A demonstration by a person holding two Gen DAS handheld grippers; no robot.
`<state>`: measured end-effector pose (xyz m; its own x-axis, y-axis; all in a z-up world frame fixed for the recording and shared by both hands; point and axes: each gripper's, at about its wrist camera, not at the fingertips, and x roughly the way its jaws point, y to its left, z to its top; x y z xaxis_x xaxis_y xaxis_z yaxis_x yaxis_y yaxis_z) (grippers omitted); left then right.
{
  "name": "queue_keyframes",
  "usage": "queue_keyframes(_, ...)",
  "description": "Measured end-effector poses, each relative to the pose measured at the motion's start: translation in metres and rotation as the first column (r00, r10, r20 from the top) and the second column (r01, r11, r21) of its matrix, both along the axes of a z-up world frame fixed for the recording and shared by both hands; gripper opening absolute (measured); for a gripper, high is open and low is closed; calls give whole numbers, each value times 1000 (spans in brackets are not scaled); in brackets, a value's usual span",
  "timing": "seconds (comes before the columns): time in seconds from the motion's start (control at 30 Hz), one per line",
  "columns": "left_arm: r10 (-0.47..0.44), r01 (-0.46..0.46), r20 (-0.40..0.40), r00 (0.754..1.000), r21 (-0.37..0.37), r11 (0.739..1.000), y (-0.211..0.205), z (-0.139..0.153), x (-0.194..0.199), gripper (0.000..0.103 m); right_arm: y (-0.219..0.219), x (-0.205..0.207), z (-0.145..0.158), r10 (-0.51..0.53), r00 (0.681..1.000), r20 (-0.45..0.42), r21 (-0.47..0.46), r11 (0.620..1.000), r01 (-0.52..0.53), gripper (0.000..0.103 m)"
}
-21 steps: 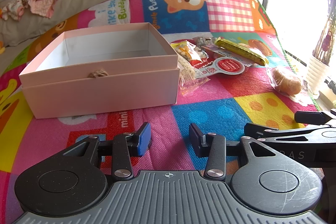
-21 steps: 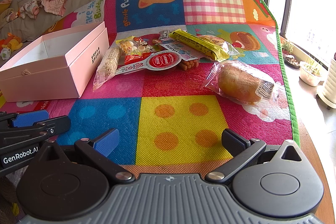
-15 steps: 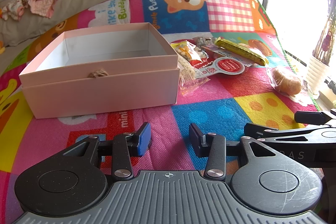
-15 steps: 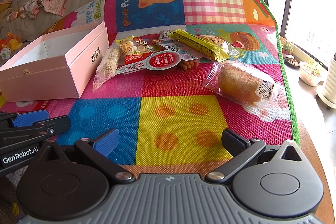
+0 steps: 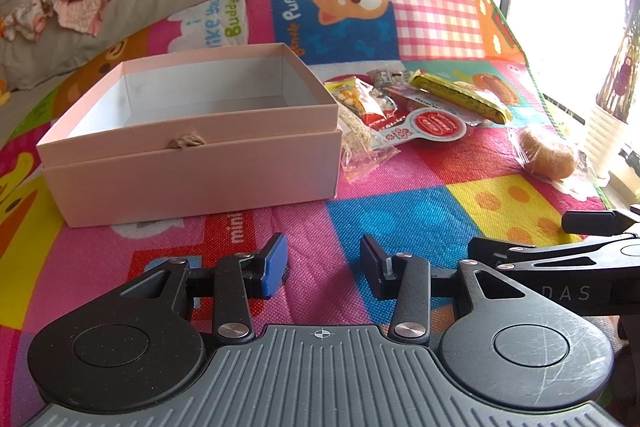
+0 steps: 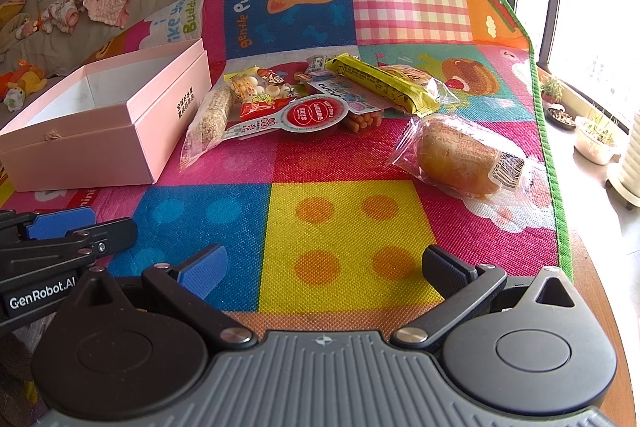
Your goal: Organize objects
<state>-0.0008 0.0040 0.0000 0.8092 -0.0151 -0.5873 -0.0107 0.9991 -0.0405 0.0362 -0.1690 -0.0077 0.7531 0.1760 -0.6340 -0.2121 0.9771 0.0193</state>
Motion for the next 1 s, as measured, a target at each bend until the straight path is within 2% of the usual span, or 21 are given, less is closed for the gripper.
queue_keyframes(0.13,0,0,0,1000,-2,1000,0,0,0,46,0,4,4,3,999,-45,-8,1000,-3,103)
queue_keyframes(0.3,0,0,0,1000,4,1000,-1,0,0,46,3,2,4,-21,999,-45,-15,1000,21,103)
queue_keyframes(0.6,0,0,-1,1000,13,1000,-3,0,0,46,2,5,5,24,998,-61,-35,999,-27,103)
queue_keyframes(0.9,0,0,1,1000,15,1000,-4,-1,0,46,1,12,9,58,991,-122,-38,997,-63,103)
queue_keyframes(1.0,-3,3,-5,1000,-10,1000,-1,1,-1,45,-1,16,11,60,987,-151,-29,997,-65,103)
